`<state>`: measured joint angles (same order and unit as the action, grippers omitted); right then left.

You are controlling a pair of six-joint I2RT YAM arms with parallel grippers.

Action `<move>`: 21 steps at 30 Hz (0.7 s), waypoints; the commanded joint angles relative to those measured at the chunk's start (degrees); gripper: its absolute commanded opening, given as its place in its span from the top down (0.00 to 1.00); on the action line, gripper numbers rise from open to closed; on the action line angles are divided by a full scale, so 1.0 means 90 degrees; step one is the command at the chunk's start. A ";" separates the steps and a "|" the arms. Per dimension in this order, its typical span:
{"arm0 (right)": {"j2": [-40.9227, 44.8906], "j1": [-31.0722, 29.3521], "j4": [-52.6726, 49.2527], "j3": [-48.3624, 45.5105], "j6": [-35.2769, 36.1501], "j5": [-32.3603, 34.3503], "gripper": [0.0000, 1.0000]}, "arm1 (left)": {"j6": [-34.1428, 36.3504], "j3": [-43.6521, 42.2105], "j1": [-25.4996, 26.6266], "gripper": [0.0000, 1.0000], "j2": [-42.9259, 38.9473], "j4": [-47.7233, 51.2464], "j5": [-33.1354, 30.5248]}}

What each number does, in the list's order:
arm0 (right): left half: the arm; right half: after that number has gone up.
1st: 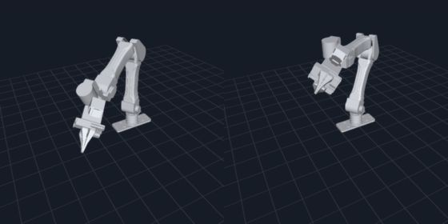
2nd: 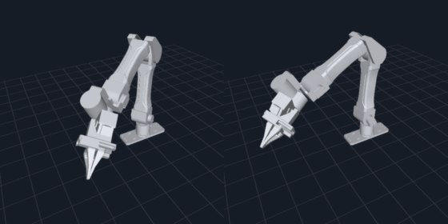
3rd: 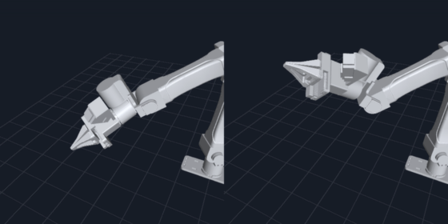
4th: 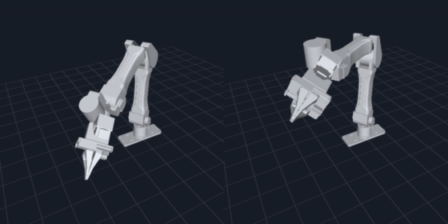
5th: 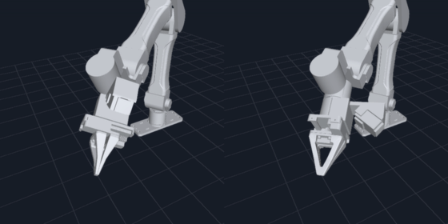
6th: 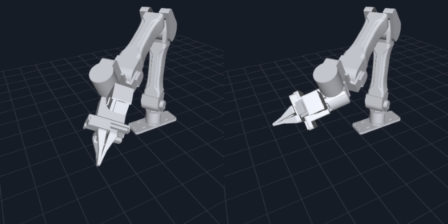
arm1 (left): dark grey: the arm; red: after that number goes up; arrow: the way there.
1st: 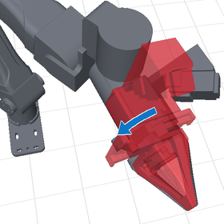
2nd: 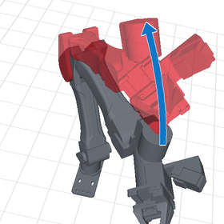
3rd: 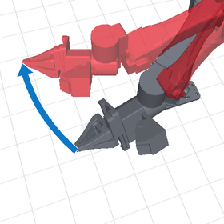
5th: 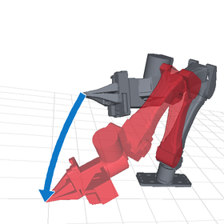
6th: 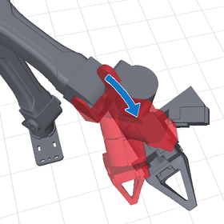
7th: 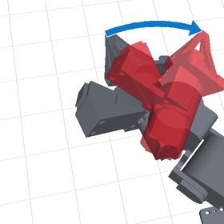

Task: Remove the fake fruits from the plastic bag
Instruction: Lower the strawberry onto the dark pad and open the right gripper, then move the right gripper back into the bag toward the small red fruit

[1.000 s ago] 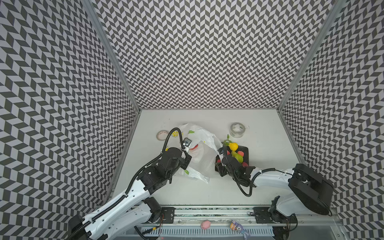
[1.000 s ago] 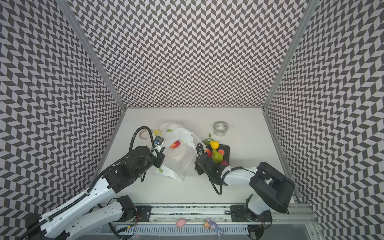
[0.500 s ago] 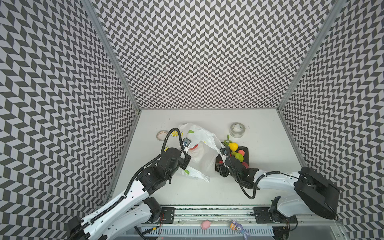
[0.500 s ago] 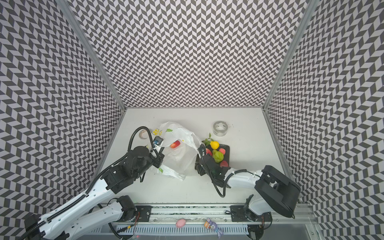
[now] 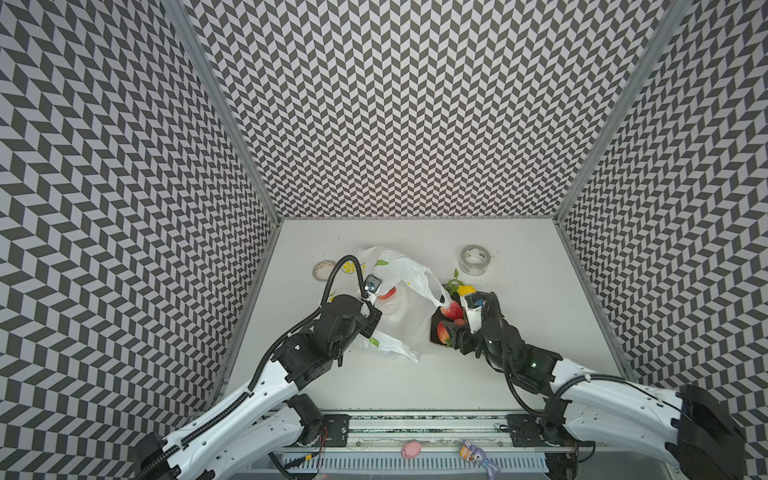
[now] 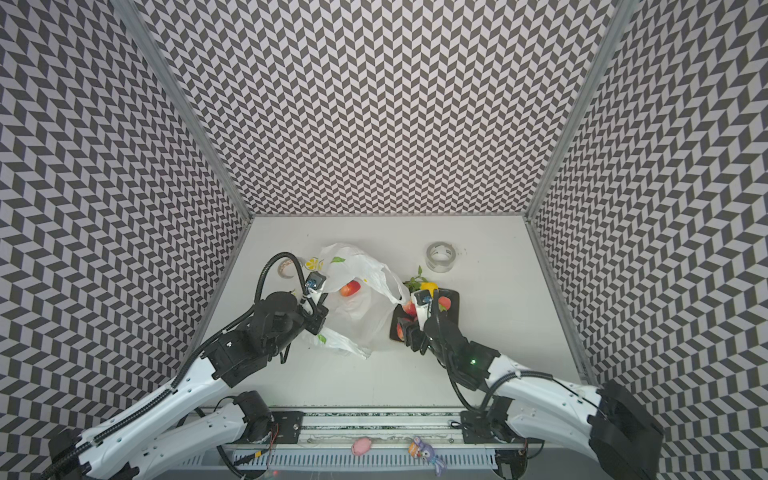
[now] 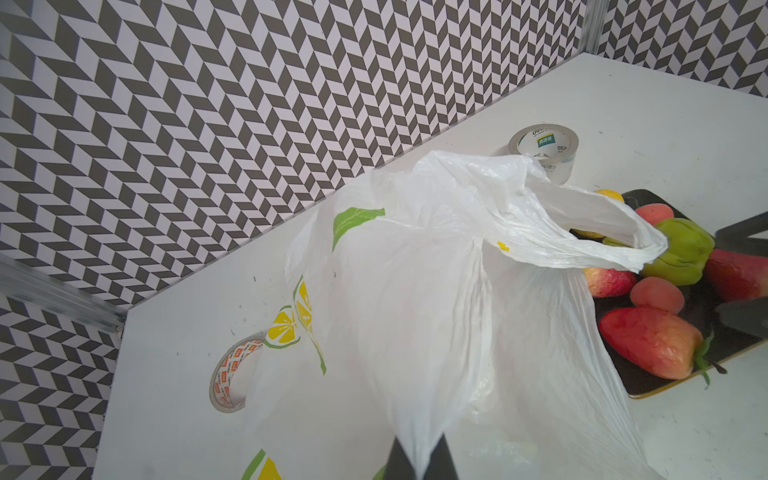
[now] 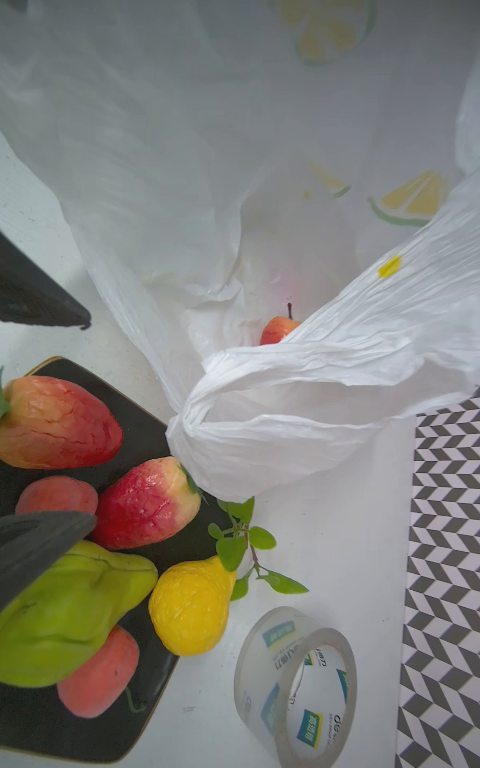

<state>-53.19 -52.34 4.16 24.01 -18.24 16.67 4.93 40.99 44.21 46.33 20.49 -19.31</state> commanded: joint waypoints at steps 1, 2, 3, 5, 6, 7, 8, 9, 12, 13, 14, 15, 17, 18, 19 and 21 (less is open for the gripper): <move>0.0822 -0.0023 -0.0511 -0.0090 -0.0411 -0.0041 0.33 | 0.0077 0.0035 -0.0047 1.00 -0.0036 -0.0236 -0.0042; 0.1095 -0.0023 -0.0610 -0.0090 -0.0451 -0.0042 0.34 | 0.0061 0.0040 -0.0045 1.00 -0.0039 -0.0250 -0.0042; 0.1368 -0.0025 -0.0751 -0.0059 -0.0524 -0.0029 0.35 | 0.0067 0.0025 -0.0044 1.00 -0.0037 -0.0262 -0.0025; 0.1789 -0.0023 -0.1058 0.0087 -0.0585 -0.0028 0.36 | 0.0054 0.0020 -0.0040 1.00 -0.0032 -0.0284 -0.0001; 0.1953 -0.0023 -0.1184 0.0195 -0.0573 -0.0084 0.37 | 0.0049 0.0025 -0.0046 1.00 -0.0038 -0.0294 0.0015; 0.2037 -0.0025 -0.1270 0.0293 -0.0525 -0.0154 0.38 | 0.0040 0.0020 -0.0039 1.00 -0.0031 -0.0303 0.0018; 0.2098 -0.0022 -0.1300 0.0421 -0.0454 -0.0293 0.39 | 0.0038 0.0016 -0.0046 1.00 -0.0026 -0.0311 0.0030; 0.2111 -0.0020 -0.1230 0.0522 -0.0331 -0.0478 0.39 | 0.0044 0.0006 -0.0045 1.00 -0.0027 -0.0323 0.0041; 0.1861 -0.0022 -0.0828 0.0845 0.0066 -0.1034 0.42 | 0.0001 -0.0021 -0.0048 1.00 -0.0057 -0.0343 0.0075; 0.1710 -0.0022 -0.0657 0.0938 0.0156 -0.1198 0.44 | -0.0036 -0.0032 -0.0048 1.00 -0.0083 -0.0343 0.0092; 0.1532 -0.0017 -0.0436 0.1050 0.0258 -0.1365 0.46 | -0.0073 -0.0060 -0.0040 1.00 -0.0119 -0.0353 0.0135; 0.1317 -0.0022 -0.0207 0.1124 0.0350 -0.1537 0.47 | -0.0100 -0.0079 -0.0047 1.00 -0.0154 -0.0358 0.0153; 0.0746 -0.0025 0.0209 0.1367 0.0509 -0.1927 0.51 | -0.0136 -0.0124 -0.0048 1.00 -0.0230 -0.0343 0.0190; 0.0476 -0.0025 0.0361 0.1466 0.0608 -0.2114 0.54 | -0.0133 -0.0126 -0.0045 1.00 -0.0263 -0.0324 0.0192; 0.0156 -0.0032 0.0488 0.1605 0.0714 -0.2322 0.57 | -0.0129 -0.0132 -0.0043 1.00 -0.0287 -0.0305 0.0202; -0.0404 -0.0080 0.0662 0.1807 0.0928 -0.2510 0.62 | -0.0081 -0.0113 -0.0047 1.00 -0.0300 -0.0241 0.0205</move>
<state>-52.60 -52.45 3.92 38.15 -13.89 0.14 4.25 40.25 44.10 44.49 18.92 -18.26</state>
